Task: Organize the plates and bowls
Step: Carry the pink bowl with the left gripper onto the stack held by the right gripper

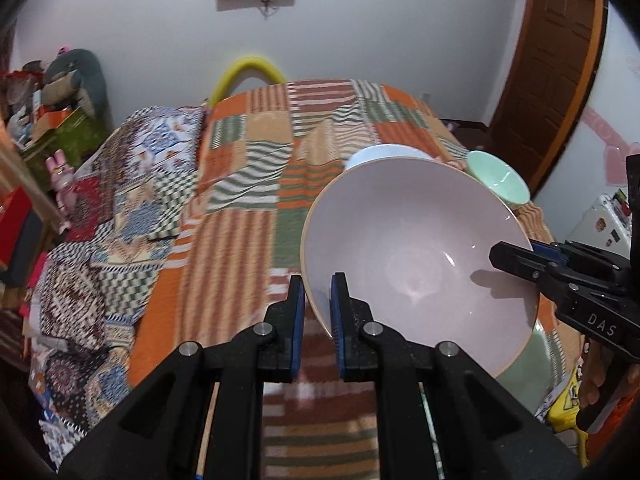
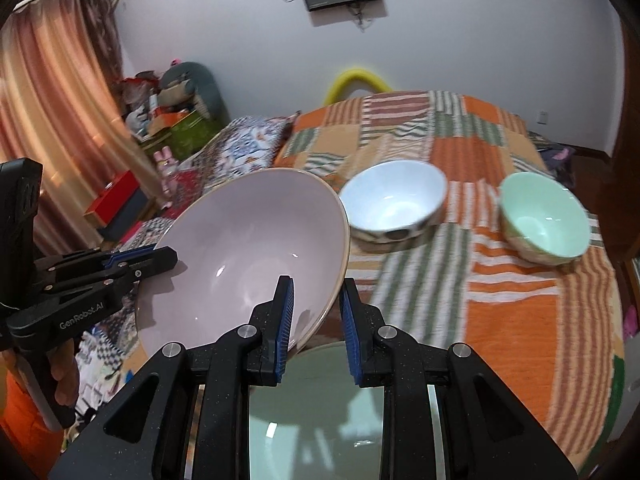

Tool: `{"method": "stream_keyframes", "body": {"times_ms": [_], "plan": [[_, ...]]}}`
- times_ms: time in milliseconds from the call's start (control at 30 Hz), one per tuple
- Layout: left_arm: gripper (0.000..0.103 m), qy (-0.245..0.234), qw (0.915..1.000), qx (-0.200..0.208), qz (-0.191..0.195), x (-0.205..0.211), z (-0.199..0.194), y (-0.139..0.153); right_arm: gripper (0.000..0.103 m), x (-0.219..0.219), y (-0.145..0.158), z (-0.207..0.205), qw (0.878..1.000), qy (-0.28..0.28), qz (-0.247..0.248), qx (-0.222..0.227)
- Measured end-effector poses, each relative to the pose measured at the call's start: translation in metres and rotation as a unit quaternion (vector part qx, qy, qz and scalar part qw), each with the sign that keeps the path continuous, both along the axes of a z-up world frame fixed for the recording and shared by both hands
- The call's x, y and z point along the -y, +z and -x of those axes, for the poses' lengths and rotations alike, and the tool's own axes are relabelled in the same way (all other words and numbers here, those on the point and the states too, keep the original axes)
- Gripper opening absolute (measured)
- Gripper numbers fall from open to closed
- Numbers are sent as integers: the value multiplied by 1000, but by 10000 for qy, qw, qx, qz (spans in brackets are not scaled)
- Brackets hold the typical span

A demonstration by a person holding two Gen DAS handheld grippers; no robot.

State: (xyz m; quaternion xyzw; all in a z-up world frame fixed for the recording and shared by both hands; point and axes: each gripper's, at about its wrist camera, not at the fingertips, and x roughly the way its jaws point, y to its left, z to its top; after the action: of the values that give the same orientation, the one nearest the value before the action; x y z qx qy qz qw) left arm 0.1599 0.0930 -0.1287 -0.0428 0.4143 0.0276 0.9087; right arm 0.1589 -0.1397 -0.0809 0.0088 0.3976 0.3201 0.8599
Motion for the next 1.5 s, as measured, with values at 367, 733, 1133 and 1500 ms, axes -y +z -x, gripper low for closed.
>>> {"method": "stream_keyframes", "body": {"times_ms": [367, 733, 1133, 1500], "plan": [[12, 372, 9986, -308, 212, -43, 43, -33, 21, -46, -21, 26, 9984, 432, 204, -289], [12, 732, 9925, -692, 697, -73, 69, -83, 21, -77, -50, 44, 9941, 650, 544, -675], [12, 916, 9888, -874, 791, -80, 81, -115, 22, -99, -82, 51, 9877, 777, 1010, -901], [12, 1012, 9879, -859, 804, -76, 81, -111, 24, -98, -83, 48, 9851, 809, 1111, -1037]]}}
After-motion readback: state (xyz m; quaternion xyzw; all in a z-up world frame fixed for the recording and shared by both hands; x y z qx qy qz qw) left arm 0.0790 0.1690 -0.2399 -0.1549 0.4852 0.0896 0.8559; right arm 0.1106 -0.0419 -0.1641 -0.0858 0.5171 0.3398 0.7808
